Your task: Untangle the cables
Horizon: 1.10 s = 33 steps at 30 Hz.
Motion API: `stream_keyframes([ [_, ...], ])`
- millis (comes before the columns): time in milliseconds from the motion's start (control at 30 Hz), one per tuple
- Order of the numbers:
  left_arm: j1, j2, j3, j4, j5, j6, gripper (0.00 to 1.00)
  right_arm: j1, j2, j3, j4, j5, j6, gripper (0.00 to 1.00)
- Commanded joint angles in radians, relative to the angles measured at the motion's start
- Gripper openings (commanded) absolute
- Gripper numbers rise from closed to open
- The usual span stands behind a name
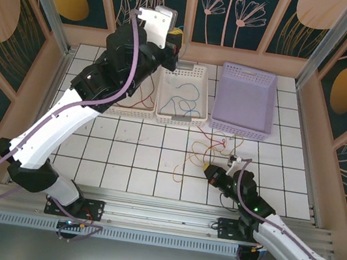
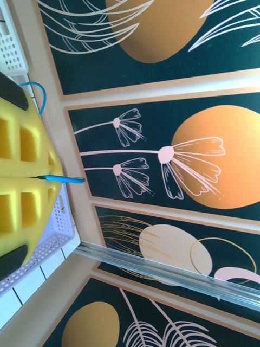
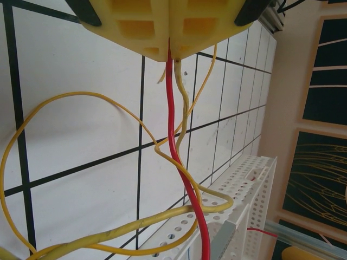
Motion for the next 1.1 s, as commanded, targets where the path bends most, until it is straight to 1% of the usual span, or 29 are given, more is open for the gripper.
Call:
stream_keyframes([
  [0, 0.022, 0.023, 0.032, 0.041, 0.017, 0.027, 0.00, -0.008, 0.003, -0.053, 0.047, -0.014, -0.012, 0.00],
  [267, 0.087, 0.102, 0.003, 0.075, 0.049, 0.009, 0.00, -0.008, 0.002, -0.060, 0.040, -0.016, -0.017, 0.00],
  [633, 0.098, 0.167, 0.013, 0.103, 0.079, -0.012, 0.00, -0.009, -0.006, -0.078, 0.040, -0.007, -0.020, 0.00],
  [867, 0.102, 0.175, -0.008, 0.120, 0.082, -0.015, 0.00, -0.011, -0.006, -0.083, 0.045, -0.007, -0.021, 0.00],
  [1067, 0.104, 0.230, 0.098, 0.079, 0.087, -0.006, 0.00, -0.010, -0.005, -0.081, 0.049, -0.005, -0.024, 0.00],
])
